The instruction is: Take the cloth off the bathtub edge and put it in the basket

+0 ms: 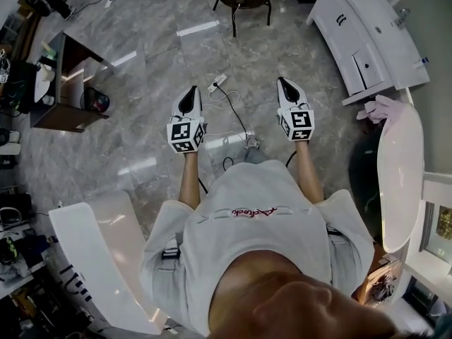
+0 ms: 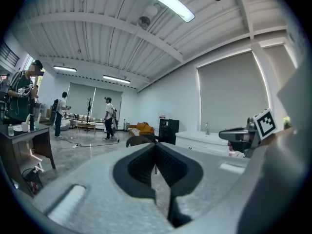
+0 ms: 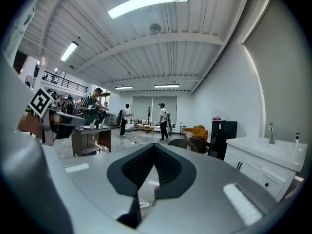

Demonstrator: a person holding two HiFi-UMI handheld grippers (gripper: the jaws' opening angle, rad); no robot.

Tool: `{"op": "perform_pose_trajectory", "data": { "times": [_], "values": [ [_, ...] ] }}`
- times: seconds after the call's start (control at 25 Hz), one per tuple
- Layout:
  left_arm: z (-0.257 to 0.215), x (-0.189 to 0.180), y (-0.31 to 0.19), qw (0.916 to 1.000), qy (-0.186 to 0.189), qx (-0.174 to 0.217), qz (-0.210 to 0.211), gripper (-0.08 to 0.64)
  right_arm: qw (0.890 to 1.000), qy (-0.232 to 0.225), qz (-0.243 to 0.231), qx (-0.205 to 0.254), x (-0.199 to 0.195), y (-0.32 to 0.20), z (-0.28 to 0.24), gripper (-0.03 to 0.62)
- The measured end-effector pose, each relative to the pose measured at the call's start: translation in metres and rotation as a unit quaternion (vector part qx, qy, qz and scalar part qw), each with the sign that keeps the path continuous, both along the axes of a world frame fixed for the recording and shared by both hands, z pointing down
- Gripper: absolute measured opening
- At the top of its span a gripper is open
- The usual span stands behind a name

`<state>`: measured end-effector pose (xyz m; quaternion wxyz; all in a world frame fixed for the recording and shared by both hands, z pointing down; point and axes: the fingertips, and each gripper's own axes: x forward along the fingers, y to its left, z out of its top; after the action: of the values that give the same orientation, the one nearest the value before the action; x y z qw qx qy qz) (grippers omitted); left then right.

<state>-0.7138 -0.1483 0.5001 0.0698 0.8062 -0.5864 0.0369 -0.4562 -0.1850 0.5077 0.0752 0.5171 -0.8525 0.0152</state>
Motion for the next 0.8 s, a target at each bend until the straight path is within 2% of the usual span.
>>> {"op": "perform_pose_trajectory", "data": {
  "times": [0.36, 0.6, 0.8],
  "values": [
    [0.001, 0.039, -0.078, 0.9998, -0.005, -0.016, -0.013, 0.000, 1.000, -0.008, -0.008, -0.008, 0.040, -0.088, 0.000, 0.008],
    [0.004, 0.069, -0.107, 0.9998, -0.001, -0.015, -0.014, 0.000, 1.000, -0.007, -0.011, -0.007, 0.059, -0.119, 0.002, 0.006],
    [0.007, 0.073, -0.118, 0.9997, 0.005, -0.020, -0.017, 0.000, 1.000, -0.006, -0.014, -0.006, 0.060, -0.130, 0.002, 0.006]
  ]
}}
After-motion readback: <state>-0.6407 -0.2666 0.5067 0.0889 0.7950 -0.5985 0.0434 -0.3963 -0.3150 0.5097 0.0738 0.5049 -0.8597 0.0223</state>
